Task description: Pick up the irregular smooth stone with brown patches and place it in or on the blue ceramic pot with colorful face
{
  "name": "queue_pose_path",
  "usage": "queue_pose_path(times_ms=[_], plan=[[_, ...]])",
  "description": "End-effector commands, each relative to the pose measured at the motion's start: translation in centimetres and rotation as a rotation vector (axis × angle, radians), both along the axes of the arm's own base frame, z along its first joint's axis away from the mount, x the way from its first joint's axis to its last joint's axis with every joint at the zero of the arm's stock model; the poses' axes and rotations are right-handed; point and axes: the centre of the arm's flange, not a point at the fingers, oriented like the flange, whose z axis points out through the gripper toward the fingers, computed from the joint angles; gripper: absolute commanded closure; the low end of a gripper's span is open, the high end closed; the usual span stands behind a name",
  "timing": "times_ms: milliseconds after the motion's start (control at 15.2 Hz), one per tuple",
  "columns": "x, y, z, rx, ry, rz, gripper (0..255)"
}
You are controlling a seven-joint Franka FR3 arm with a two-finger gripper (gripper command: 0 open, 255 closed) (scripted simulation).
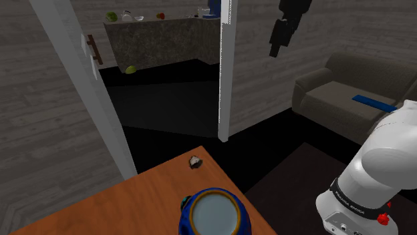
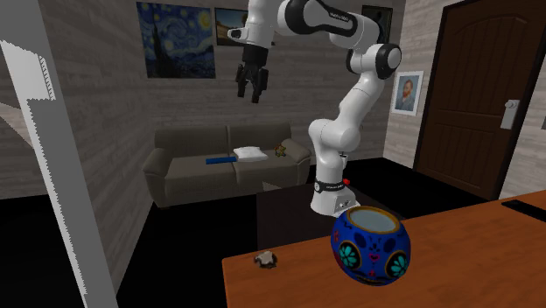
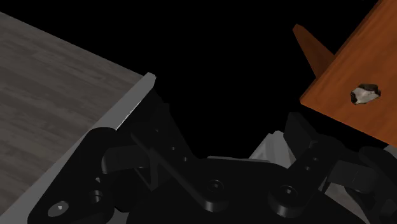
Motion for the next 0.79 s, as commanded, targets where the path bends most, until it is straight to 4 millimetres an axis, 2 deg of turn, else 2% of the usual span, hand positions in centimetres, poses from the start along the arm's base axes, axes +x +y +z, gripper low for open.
queue_pose_path(times_ms=[0,726], plan=[[0.0,0.0,0.0,0.0,0.0,0.0,0],[2.2,11.0,-9.9,-0.033,0.025,-0.014,0]])
